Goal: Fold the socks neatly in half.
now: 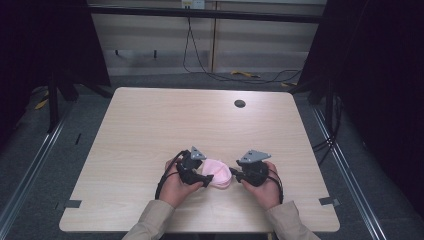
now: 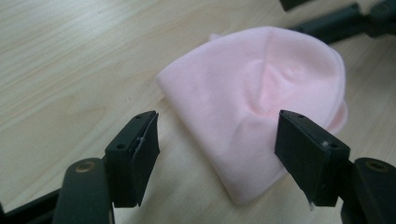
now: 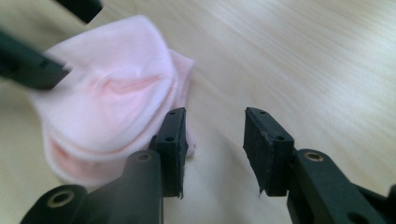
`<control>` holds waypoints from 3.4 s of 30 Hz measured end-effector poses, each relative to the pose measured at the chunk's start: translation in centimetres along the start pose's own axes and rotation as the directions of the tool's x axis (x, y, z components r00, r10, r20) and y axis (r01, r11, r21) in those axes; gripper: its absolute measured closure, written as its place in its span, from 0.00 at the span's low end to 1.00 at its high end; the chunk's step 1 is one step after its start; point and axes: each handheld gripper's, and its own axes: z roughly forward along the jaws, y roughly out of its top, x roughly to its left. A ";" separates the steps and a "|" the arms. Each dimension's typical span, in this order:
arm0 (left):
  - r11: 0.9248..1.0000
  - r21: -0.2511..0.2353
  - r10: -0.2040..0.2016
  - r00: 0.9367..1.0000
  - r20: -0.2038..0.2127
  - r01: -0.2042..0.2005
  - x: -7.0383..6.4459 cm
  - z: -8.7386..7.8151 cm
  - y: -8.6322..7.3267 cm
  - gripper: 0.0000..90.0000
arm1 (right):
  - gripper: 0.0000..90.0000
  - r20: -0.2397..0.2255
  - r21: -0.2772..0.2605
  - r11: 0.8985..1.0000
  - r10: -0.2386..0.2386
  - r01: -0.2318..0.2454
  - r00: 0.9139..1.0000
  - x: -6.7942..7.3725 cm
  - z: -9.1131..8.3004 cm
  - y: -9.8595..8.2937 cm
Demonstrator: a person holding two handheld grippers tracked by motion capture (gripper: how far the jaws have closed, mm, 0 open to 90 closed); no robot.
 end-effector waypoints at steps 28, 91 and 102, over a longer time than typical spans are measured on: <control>0.997 -0.057 -0.058 0.998 -0.031 0.056 1.1 -1.6 -1.1 0.32 | 0.51 -0.121 -0.064 0.995 0.069 -0.077 0.990 2.1 0.0 -0.1; 0.994 -0.097 -0.063 0.996 -0.057 0.057 7.0 -7.6 -7.3 0.19 | 0.21 -0.148 -0.076 0.994 0.067 -0.079 0.987 -1.3 -4.2 -4.0; 0.992 -0.104 -0.077 0.994 -0.077 0.069 8.3 -8.6 -8.6 0.20 | 0.21 -0.123 -0.058 0.994 0.082 -0.090 0.989 -2.5 -5.0 -5.2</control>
